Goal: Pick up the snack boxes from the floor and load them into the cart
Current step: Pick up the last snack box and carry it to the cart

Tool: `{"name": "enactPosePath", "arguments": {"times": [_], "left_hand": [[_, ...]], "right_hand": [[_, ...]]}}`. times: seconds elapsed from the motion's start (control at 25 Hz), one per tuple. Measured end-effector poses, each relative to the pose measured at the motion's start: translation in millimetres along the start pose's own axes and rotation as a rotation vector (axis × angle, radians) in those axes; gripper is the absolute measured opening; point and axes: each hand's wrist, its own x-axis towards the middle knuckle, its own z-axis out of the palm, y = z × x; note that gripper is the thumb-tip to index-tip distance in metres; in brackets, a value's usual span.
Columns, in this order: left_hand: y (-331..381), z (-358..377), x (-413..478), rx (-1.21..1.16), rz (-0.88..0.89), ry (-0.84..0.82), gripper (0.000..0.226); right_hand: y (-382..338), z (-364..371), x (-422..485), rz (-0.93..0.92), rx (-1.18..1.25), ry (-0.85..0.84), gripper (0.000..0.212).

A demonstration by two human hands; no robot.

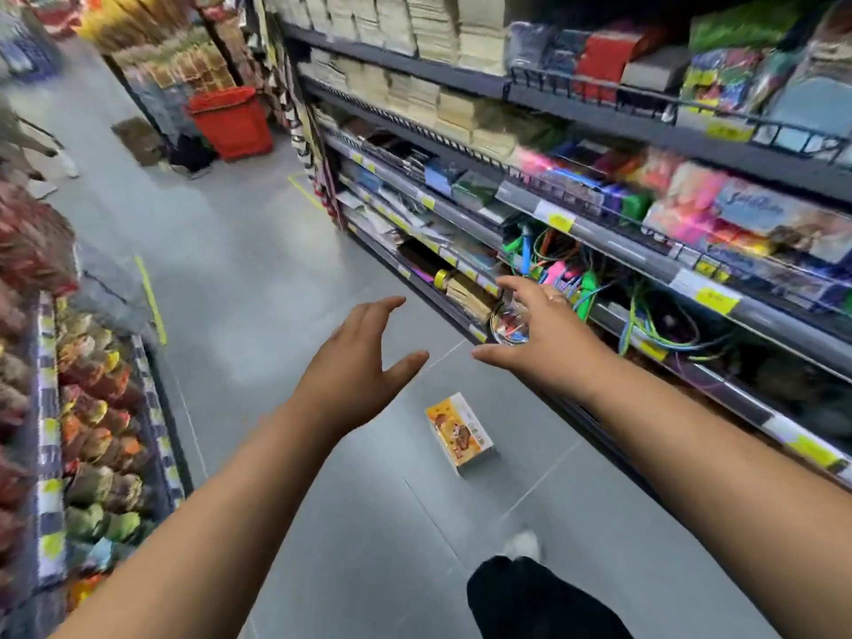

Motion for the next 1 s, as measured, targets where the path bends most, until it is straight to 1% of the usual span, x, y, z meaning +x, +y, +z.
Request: {"name": "enactPosePath", "arguments": {"times": [0.12,0.2,0.28,0.44,0.56,0.76,0.92,1.0], "left_hand": [[-11.1,3.2,65.3,0.02,0.034,-0.056,0.068],[-27.6,2.8,118.5,0.046,0.026,-0.08,0.068],[-31.6,2.9,141.3,0.042,0.039,-0.081,0.068],[-60.4,21.2,228.8,0.03,0.022,-0.17,0.069],[-78.6,45.7,287.3,0.025,0.099,-0.248,0.071],[-114.8,104.5,396.7,-0.036,0.252,-0.473,0.072],[-137.6,156.6,470.7,-0.071,0.334,-0.675,0.07],[-156.6,193.9,496.3,-0.089,0.365,-0.764,0.07]], "right_hand": [[14.7,6.7,61.7,0.057,0.014,-0.026,0.087],[19.4,14.3,117.2,0.116,0.068,-0.047,0.089],[23.0,15.6,136.4,0.114,0.082,-0.029,0.09],[47.9,30.0,208.9,0.205,0.117,-0.016,0.096],[74.8,46.8,239.3,0.291,0.126,0.026,0.097],[118.5,94.3,284.0,0.547,0.165,0.139,0.098],[144.2,131.0,319.5,0.785,0.245,0.376,0.1],[160.2,162.4,335.3,0.911,0.299,0.439,0.102]]}}
